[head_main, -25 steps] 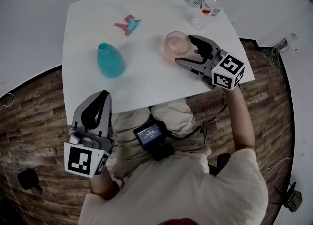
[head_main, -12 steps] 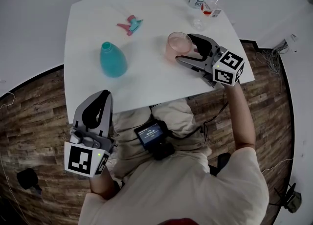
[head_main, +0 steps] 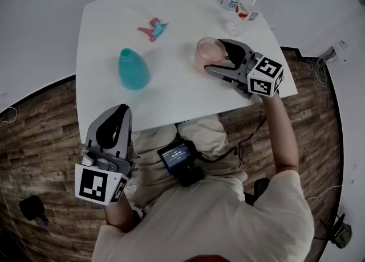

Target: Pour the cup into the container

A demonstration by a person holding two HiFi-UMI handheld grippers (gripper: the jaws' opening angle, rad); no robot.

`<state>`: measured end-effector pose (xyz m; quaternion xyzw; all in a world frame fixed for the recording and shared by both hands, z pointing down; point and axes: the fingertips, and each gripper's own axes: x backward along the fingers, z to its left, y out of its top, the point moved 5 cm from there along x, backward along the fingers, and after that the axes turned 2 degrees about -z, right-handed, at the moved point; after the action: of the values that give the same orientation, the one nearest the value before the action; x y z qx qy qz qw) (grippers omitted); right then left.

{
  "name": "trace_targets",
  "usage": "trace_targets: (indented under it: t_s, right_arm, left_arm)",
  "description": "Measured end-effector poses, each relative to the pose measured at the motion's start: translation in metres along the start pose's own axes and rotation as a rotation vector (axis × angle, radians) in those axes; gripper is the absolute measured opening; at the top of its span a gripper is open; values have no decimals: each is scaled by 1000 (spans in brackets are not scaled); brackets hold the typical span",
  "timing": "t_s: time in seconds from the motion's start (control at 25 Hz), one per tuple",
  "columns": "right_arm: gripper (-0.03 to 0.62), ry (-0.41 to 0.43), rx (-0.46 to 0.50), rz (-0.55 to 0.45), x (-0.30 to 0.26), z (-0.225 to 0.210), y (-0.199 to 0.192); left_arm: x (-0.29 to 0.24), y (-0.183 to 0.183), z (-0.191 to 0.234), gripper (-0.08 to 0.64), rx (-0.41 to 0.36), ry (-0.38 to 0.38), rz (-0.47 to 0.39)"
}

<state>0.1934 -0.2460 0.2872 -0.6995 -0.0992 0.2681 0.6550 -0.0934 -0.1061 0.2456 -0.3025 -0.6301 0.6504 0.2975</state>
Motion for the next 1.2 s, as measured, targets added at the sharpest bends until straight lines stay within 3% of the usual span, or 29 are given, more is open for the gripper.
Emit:
trace_targets:
  t_s: [0.52,1.2]
  right_arm:
    - [382,24,25,-1,-9,2,0]
    - [382,-18,52,-18,-14,3,2]
  left_arm:
    - [1,-1,3,12,5,5,-2]
    - [6,2,8,12,13,14,-13]
